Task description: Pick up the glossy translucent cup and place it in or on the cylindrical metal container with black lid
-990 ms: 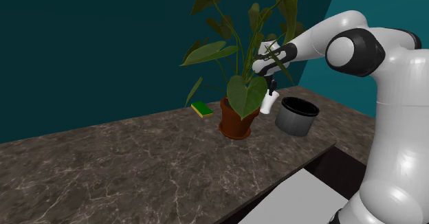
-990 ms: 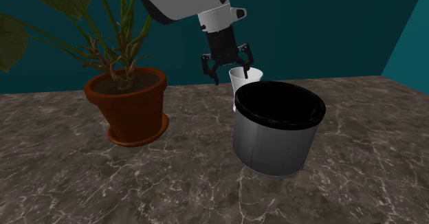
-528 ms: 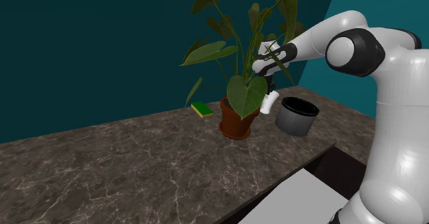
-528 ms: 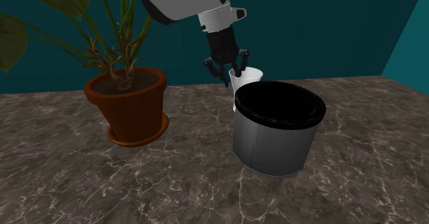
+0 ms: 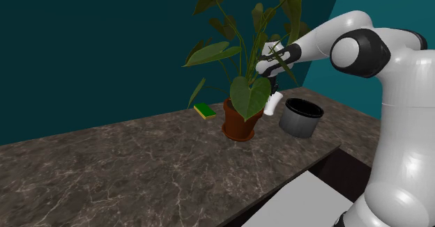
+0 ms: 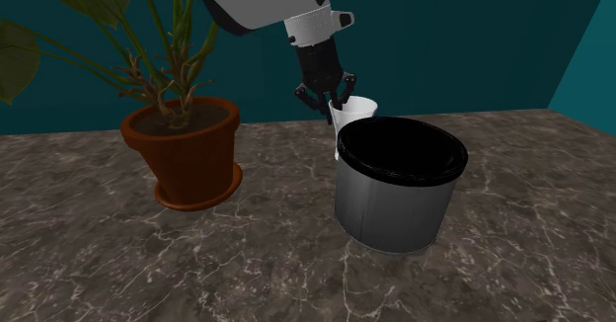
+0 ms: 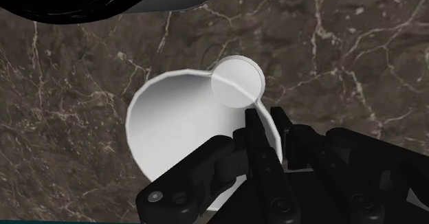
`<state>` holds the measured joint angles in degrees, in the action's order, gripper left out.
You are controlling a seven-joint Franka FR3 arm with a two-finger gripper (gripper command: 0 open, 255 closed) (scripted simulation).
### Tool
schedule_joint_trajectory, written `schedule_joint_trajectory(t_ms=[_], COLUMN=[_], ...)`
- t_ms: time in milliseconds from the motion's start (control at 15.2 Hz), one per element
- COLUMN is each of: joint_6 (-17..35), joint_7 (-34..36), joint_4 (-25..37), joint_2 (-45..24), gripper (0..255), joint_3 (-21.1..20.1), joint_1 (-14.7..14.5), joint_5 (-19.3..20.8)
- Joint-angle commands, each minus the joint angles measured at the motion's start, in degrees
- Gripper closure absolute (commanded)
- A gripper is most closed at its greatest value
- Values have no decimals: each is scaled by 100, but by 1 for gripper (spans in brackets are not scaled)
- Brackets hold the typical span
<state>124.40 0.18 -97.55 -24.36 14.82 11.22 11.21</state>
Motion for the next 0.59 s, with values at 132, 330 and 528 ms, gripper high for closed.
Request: schedule_joint_trajectory(t_ms=[132,330,528], joint_6=[-188,-380,-575], joint_7=[-38,-77,-117], joint_4=[97,211,335], joint_2=[95,178,254], gripper=[255,255,255], joint_3=[5,8,11], joint_1=[-7,-13,-19], joint_5=[0,-1,-4])
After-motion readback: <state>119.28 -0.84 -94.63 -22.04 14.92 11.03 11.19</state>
